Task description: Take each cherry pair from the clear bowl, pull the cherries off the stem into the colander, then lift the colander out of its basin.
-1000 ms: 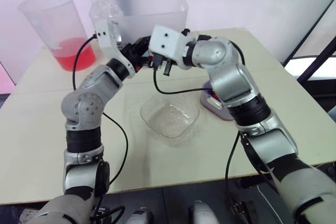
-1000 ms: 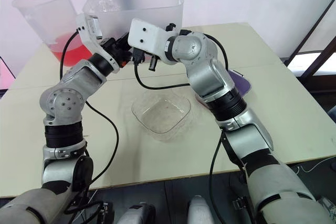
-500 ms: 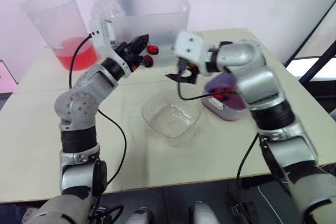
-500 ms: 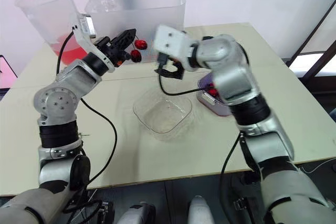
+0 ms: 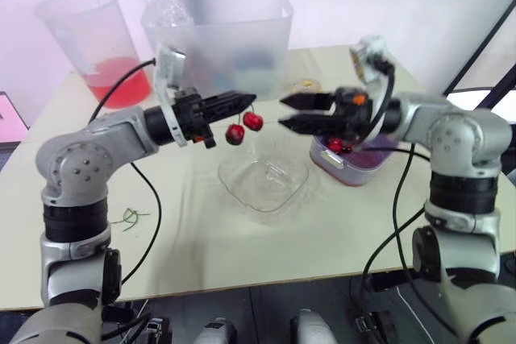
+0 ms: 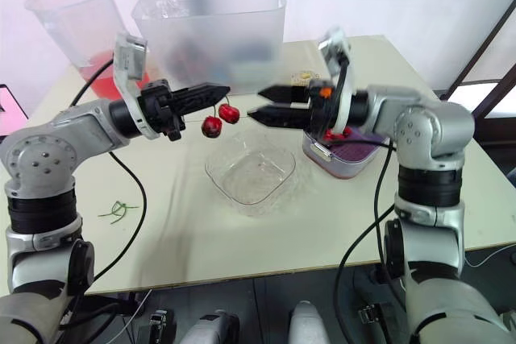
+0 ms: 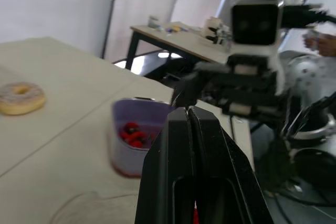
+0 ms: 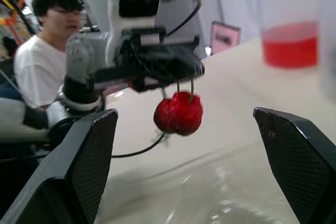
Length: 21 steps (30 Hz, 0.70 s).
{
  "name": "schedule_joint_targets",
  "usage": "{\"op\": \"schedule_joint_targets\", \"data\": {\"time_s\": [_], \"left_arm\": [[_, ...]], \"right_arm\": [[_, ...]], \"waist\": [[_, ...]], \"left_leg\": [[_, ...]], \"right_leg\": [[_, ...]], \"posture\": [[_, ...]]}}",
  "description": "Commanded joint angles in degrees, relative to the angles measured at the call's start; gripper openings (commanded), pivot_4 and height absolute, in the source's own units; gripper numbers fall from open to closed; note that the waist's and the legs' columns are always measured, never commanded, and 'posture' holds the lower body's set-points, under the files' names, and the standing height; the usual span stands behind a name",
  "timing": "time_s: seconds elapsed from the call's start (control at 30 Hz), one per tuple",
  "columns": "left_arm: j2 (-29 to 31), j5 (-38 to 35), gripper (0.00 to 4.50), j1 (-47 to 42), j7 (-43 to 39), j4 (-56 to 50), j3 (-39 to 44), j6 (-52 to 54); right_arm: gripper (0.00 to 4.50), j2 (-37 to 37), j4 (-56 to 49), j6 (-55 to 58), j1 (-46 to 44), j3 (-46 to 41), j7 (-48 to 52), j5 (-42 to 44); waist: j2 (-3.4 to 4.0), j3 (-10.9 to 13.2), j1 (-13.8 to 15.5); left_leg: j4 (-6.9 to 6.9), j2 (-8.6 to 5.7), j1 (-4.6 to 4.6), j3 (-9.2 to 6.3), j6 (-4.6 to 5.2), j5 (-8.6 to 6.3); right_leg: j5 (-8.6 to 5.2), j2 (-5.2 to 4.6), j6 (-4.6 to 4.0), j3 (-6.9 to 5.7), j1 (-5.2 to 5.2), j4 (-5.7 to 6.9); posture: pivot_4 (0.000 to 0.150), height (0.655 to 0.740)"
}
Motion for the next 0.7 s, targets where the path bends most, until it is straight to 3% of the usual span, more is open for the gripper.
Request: {"op": "schedule_joint_targets", "data": {"time_s": [0.03, 0.27, 0.37, 0.5, 0.67, 0.7], "left_arm": [[-1.1, -2.4, 0.00, -0.4, 0.2, -1.8, 0.0, 0.2], [-1.8, -3.4, 0.00, 0.0, 0.7, -2.3, -0.4, 0.5], [-1.8, -3.6, 0.00, -0.1, 1.0, -2.3, -0.4, 0.5], [-1.8, -4.0, 0.00, 0.1, 1.6, -2.6, -0.5, 0.5], [-1.9, -4.5, 0.00, 0.4, 2.2, -3.0, -0.6, 0.5], [-1.9, -4.6, 0.00, 0.4, 2.3, -3.0, -0.6, 0.5]], "right_arm": [[4.45, 2.3, -5.4, 1.7, 0.3, -1.4, -4.6, 4.9], [4.45, 4.7, -5.5, 2.8, 1.4, -1.4, -10.6, 9.3], [3.61, 4.8, -5.0, 3.0, 1.3, -1.3, -12.0, 11.0], [1.60, 4.5, -4.1, 3.1, 1.1, -0.9, -13.2, 12.7], [1.60, 4.1, -3.3, 3.0, 0.9, 0.0, -14.0, 13.6], [1.36, 4.0, -3.1, 2.9, 0.9, 0.1, -14.2, 13.7]], "waist": [[0.00, 0.0, 0.2], [0.00, 0.0, 0.4], [0.00, 0.0, 0.3], [0.00, 0.0, 0.3], [0.00, 0.0, 0.3], [0.00, 0.0, 0.3]], "left_leg": [[0.02, 0.00, 0.00, 0.00, 0.00, 0.00], [0.08, 0.00, 0.00, -0.01, 0.00, 0.00], [0.09, 0.00, 0.00, -0.01, 0.00, 0.00], [0.09, 0.00, 0.00, -0.01, 0.00, 0.00], [0.10, 0.00, 0.00, -0.01, 0.00, 0.00], [0.10, 0.00, 0.00, 0.00, 0.00, 0.00]], "right_leg": [[0.00, 0.00, 0.00, 0.00, 0.00, 0.01], [0.00, 0.00, 0.00, 0.00, 0.02, 0.03], [0.00, 0.00, 0.00, 0.00, 0.03, 0.03], [0.00, 0.01, 0.00, 0.00, 0.03, 0.03], [0.00, 0.01, 0.00, 0.00, 0.03, 0.03], [0.00, 0.01, 0.00, 0.00, 0.04, 0.03]], "posture": [[0.150, 0.7400], [0.150, 0.7400], [0.150, 0.7400], [0.150, 0.7400], [0.150, 0.7400], [0.150, 0.7400]]}}
